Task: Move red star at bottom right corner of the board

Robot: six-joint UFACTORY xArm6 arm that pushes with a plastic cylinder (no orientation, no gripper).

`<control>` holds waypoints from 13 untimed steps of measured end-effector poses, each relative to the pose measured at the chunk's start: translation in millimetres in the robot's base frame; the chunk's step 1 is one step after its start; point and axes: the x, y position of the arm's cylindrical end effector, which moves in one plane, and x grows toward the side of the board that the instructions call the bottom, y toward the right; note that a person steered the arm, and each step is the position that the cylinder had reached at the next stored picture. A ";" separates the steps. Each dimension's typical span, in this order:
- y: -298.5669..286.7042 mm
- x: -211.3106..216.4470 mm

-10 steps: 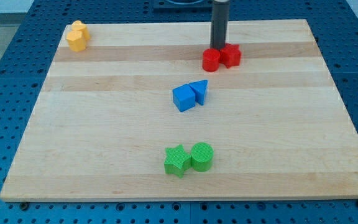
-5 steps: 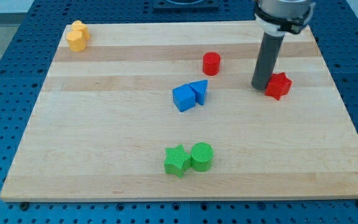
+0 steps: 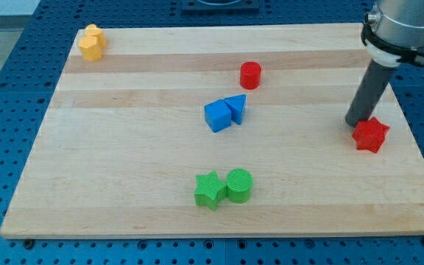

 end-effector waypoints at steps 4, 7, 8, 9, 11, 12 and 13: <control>24.5 87.9; -13.0 30.7; -31.3 49.9; -31.0 81.7; -28.2 102.6; -28.2 115.0; -28.4 86.0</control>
